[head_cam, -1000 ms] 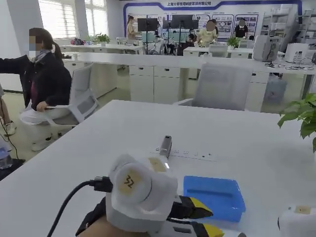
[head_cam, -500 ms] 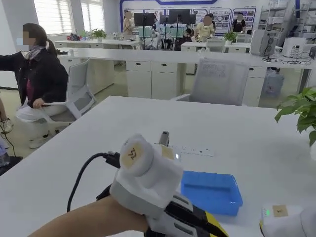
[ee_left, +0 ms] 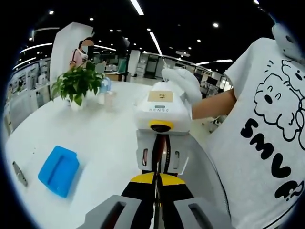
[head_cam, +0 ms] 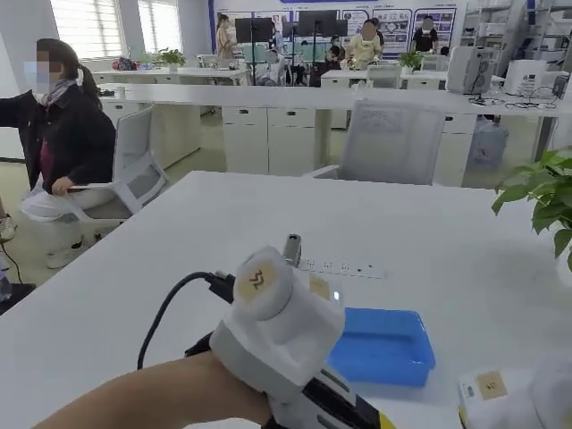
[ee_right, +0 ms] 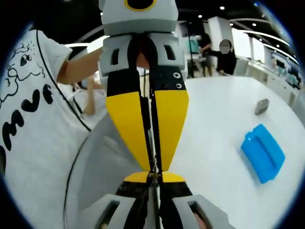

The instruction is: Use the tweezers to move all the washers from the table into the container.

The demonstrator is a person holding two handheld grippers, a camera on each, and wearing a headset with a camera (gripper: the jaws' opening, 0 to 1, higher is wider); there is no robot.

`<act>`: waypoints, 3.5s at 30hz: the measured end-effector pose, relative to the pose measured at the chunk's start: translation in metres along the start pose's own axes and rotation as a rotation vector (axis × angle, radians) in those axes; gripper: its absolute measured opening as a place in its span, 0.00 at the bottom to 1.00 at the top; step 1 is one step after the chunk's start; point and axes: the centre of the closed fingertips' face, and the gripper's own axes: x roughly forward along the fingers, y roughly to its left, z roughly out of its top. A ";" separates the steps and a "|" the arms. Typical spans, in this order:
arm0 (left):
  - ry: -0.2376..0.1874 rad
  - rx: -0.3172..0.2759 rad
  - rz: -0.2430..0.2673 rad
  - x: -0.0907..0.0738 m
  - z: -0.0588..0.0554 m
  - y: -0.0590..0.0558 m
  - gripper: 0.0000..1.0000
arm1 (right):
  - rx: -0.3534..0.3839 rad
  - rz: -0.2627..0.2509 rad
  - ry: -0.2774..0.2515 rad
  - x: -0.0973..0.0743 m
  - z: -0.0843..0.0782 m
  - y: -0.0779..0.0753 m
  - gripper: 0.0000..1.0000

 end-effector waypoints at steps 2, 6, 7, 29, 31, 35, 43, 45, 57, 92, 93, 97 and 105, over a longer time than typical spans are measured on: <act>-0.001 -0.005 -0.008 0.000 -0.001 0.001 0.00 | -0.002 0.002 0.004 0.000 -0.001 -0.002 0.04; -0.005 -0.023 0.048 -0.004 -0.001 0.012 0.00 | 0.012 -0.015 0.004 -0.002 -0.002 -0.011 0.04; -0.009 -0.015 0.060 -0.006 -0.001 0.014 0.00 | 0.020 -0.029 -0.001 -0.003 -0.001 -0.016 0.04; 0.195 0.275 0.270 0.014 -0.041 0.087 0.00 | 0.004 -0.347 0.119 -0.009 -0.039 -0.114 0.07; 0.189 0.266 0.278 0.014 -0.043 0.095 0.00 | 0.001 -0.353 0.129 -0.008 -0.040 -0.121 0.07; 0.199 0.257 0.289 0.016 -0.052 0.111 0.00 | -0.015 -0.359 0.156 -0.003 -0.043 -0.135 0.07; 0.208 0.226 0.303 0.019 -0.074 0.134 0.00 | -0.038 -0.359 0.192 0.016 -0.052 -0.160 0.08; 0.224 0.227 0.316 0.021 -0.082 0.141 0.00 | -0.043 -0.371 0.191 0.020 -0.055 -0.166 0.08; 0.285 0.179 0.286 0.035 -0.125 0.164 0.00 | 0.039 -0.372 0.207 0.034 -0.078 -0.184 0.10; 0.467 0.062 0.318 0.031 -0.174 0.183 0.06 | 0.255 -0.539 0.167 -0.017 -0.143 -0.177 0.14; 0.463 0.050 0.329 0.029 -0.174 0.184 0.08 | 0.283 -0.550 0.164 -0.021 -0.148 -0.176 0.15; 0.458 -0.073 0.392 0.012 -0.185 0.185 0.18 | 0.385 -0.607 0.104 -0.039 -0.155 -0.173 0.21; 0.210 -0.283 0.576 -0.022 -0.165 0.176 0.38 | 0.461 -0.712 -0.122 -0.073 -0.107 -0.162 0.33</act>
